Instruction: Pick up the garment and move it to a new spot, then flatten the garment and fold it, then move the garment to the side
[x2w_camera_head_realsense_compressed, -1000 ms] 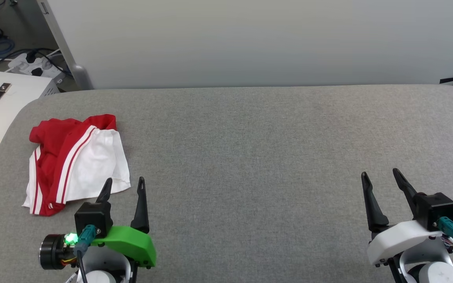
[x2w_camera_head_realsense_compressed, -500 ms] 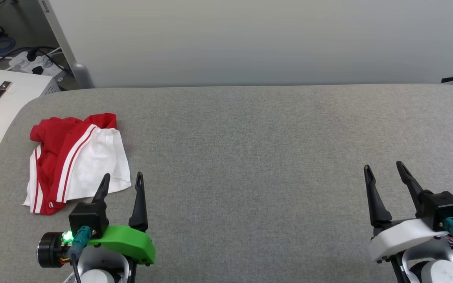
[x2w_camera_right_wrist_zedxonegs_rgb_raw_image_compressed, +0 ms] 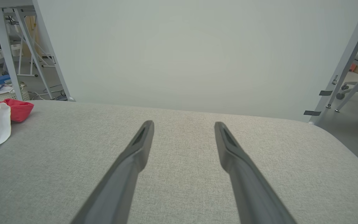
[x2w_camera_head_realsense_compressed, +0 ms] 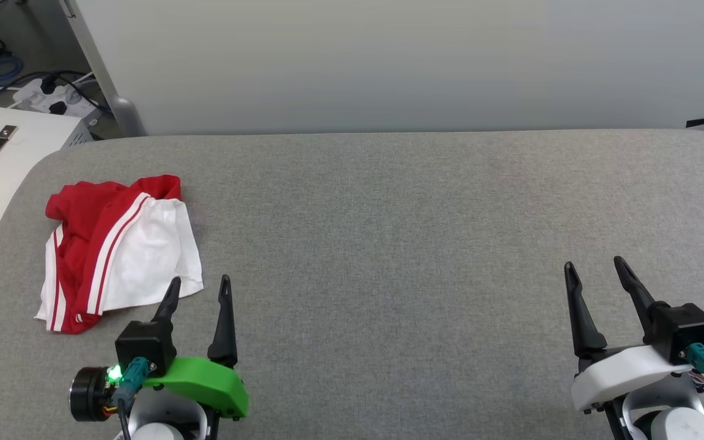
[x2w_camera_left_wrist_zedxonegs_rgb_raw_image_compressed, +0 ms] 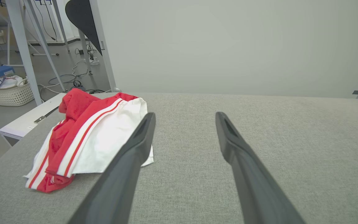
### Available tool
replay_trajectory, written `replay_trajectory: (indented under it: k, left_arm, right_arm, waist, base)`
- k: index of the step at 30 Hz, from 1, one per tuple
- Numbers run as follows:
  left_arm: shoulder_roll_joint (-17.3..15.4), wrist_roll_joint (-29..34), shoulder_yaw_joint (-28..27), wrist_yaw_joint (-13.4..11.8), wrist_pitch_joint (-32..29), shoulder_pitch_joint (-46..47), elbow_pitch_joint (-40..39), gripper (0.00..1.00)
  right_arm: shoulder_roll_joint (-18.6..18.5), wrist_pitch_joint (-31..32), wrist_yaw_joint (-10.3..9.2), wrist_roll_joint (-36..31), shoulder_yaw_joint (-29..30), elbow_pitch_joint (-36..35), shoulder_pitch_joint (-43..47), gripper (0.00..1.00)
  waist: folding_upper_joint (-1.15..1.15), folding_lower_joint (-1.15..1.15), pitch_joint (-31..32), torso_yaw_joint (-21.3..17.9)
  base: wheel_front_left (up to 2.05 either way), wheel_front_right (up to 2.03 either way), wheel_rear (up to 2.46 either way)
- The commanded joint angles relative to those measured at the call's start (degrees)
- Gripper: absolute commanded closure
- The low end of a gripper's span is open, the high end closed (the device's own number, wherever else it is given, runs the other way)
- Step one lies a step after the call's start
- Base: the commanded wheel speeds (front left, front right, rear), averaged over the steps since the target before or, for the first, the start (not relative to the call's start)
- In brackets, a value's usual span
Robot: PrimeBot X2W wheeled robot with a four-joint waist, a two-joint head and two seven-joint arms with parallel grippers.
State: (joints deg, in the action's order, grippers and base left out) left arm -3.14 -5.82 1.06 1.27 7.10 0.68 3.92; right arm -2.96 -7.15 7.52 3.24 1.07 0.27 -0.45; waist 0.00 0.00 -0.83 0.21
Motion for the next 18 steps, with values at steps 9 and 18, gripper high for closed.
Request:
replay_trajectory:
  k: [9, 18]
  left_arm:
    - [0.15, -1.07, 0.20, 0.27, 1.55, -0.08, 1.05, 0.00]
    - [0.17, -1.66, 0.10, 0.76, 2.87, -0.59, -0.16, 0.00]
  right_arm:
    - [0.05, -1.60, -0.02, 0.97, 0.19, 0.73, 0.10, 0.00]
    - [0.06, -2.90, -0.02, 1.47, 0.62, 0.12, 0.58, 0.00]
  waist:
    - [0.00, 0.00, -0.03, 0.01]
    - [0.00, 0.00, -0.11, 0.25]
  base:
    - [0.00, 0.00, 0.00]
    - [0.00, 0.00, 0.00]
